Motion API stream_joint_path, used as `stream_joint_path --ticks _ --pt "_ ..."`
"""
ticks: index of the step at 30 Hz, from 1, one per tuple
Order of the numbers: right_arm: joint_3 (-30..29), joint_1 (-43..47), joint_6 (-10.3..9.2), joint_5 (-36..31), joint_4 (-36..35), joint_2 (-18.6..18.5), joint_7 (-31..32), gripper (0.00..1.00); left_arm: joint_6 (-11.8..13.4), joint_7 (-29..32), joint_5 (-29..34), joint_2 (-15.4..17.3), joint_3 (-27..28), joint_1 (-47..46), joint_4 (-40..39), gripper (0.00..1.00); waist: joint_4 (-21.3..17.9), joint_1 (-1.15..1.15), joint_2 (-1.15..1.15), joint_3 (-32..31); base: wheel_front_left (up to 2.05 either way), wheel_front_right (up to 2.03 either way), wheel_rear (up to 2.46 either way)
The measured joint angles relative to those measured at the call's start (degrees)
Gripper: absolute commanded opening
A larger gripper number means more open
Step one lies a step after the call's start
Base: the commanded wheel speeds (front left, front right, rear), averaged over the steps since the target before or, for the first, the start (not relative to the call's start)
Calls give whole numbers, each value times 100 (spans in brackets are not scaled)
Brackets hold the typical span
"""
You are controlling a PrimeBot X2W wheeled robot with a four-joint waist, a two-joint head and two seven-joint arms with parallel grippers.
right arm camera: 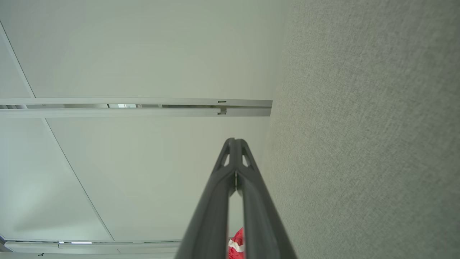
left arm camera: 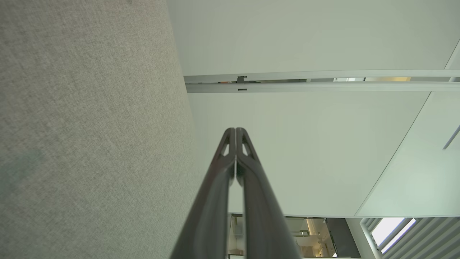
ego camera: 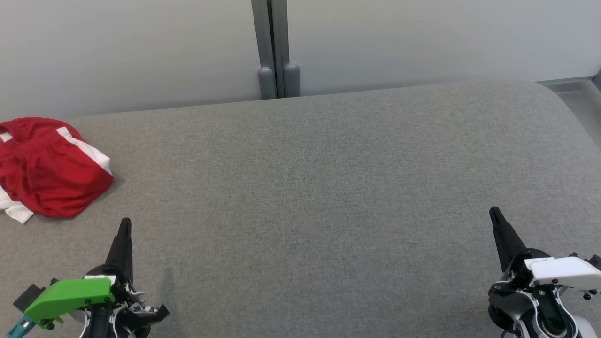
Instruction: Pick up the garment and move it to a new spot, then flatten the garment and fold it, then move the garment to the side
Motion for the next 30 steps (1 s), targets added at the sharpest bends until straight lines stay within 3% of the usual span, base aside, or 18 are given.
stream_joint_path --ticks 30 --pt "0 0 0 0 0 0 0 0 0 0 0 0 -1 0 0 0 0 0 0 0 0 0 0"
